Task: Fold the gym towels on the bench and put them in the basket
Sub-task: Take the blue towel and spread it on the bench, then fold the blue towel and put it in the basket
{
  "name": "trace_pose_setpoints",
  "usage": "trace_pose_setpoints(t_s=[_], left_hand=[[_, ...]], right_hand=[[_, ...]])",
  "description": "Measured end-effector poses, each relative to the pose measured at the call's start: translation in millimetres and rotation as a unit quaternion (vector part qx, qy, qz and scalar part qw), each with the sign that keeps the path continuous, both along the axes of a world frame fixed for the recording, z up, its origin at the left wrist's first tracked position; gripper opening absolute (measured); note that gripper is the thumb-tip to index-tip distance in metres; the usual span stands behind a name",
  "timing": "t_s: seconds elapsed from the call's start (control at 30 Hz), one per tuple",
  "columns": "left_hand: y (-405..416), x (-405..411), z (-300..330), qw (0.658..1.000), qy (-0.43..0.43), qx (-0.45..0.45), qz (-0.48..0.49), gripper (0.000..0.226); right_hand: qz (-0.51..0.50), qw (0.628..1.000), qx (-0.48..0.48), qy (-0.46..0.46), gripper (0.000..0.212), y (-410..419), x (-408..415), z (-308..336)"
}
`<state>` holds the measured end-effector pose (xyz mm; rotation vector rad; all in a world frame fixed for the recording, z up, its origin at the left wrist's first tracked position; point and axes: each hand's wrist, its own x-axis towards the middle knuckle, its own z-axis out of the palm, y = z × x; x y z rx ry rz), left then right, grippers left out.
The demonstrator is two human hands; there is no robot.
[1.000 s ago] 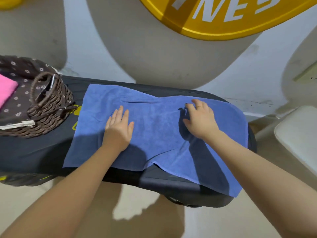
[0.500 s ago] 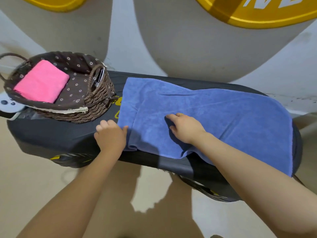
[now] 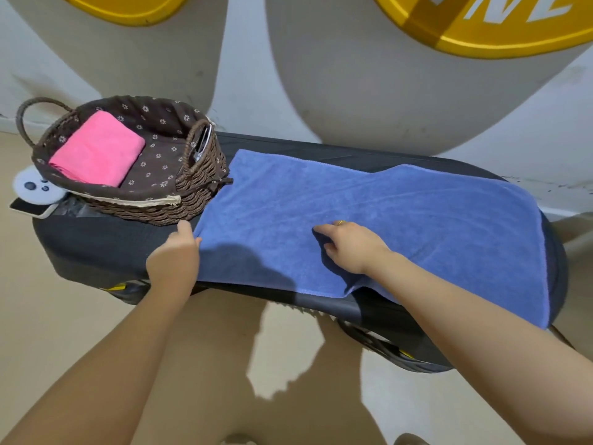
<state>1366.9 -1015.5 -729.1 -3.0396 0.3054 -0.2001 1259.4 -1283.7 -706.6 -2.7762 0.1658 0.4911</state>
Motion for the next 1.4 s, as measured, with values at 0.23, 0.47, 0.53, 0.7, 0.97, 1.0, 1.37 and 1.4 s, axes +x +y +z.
trace_pose_setpoints(t_s=[0.23,0.47,0.53,0.7,0.97,1.0,1.37,1.4], left_hand=[[-59.2,-26.9,12.6,0.974,-0.106,-0.005,-0.199,0.021],[-166.6,-104.5,17.3,0.854,0.293,-0.134,-0.409,0.057],[-167.8,-108.0,7.4,0.842,0.300,-0.143,-0.426,0.051],[-166.8,-106.4,-7.2,0.842,0.252,-0.085,-0.470,0.031],[-163.3,-109.5,-3.9,0.815,0.226,-0.146,-0.513,0.019],[-164.1,-111.5,-2.3,0.806,0.233,-0.142,-0.526,0.020],[-186.3,-113.1,2.2,0.871,0.228,-0.051,-0.432,0.068],[-185.5,-112.7,-2.3,0.878,0.234,-0.018,-0.418,0.077]], right_hand=[[-0.135,0.979,-0.006,-0.153,0.040,-14.6,-36.7,-7.5],[-0.066,0.991,0.005,-0.113,0.093,-40.5,-96.0,-25.0],[-0.030,0.984,-0.029,-0.173,0.085,-56.4,-120.9,-25.8],[0.064,0.962,-0.146,-0.222,0.042,-84.9,-161.3,-22.3],[0.111,0.980,-0.121,-0.111,0.024,-89.9,-159.8,2.8],[0.115,0.984,-0.116,-0.067,0.027,-89.0,-161.8,4.8],[-0.150,0.983,-0.058,-0.093,0.065,-104.0,-144.3,-2.7],[-0.159,0.983,-0.071,-0.062,0.064,-106.2,-148.5,-9.9]])
